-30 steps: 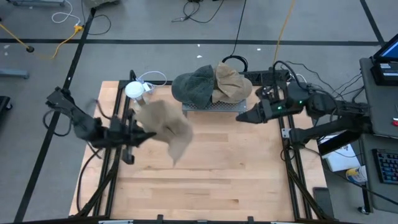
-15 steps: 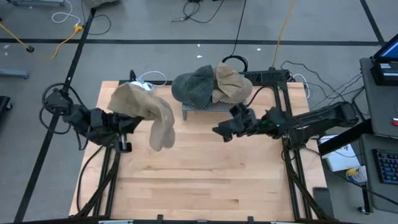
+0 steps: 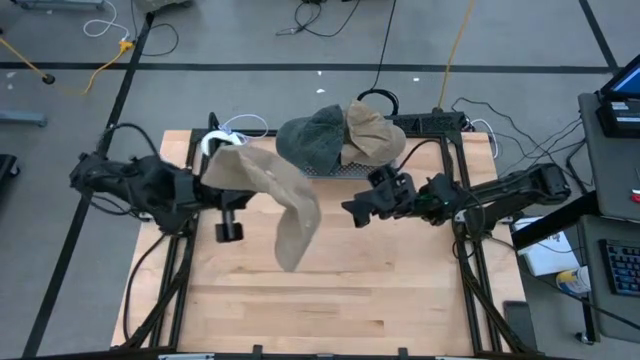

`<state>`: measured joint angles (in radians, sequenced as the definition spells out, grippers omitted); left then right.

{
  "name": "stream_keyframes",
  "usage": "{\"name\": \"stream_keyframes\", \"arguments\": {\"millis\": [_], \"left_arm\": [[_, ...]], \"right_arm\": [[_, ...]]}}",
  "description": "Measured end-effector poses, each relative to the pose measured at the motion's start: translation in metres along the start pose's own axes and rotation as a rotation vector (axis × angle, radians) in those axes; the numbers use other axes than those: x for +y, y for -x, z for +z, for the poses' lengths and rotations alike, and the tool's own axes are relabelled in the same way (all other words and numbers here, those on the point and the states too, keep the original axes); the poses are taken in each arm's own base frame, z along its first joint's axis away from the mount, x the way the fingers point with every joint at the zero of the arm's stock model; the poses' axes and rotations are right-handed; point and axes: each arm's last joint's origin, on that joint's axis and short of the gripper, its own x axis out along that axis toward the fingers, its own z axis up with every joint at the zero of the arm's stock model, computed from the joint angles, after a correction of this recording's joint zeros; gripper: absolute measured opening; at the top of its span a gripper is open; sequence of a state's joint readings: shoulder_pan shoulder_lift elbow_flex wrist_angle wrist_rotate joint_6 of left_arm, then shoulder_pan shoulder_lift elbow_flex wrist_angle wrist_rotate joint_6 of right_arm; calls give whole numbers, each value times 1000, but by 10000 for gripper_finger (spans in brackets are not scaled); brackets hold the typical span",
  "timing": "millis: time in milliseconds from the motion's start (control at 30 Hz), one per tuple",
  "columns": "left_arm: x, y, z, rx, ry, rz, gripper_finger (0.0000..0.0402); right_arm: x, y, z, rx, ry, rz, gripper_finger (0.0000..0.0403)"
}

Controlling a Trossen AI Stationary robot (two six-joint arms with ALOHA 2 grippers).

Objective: Pick & Place hat
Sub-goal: Stack the brown cap on top of the brown cap on the shelf

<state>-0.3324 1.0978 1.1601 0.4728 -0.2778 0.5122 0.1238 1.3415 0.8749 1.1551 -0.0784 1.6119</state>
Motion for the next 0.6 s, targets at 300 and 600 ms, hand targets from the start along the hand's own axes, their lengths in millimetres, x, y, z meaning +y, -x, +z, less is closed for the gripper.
{"name": "stream_keyframes", "arguments": {"millis": [300, 600], "left_arm": [[5, -56, -24, -33, 14, -112, 8], [11, -103, -49, -52, 22, -183, 8]], "right_arm": [[14, 1, -2, 43, 15, 140, 196], [25, 3, -5, 106, 30, 241, 196]]}}
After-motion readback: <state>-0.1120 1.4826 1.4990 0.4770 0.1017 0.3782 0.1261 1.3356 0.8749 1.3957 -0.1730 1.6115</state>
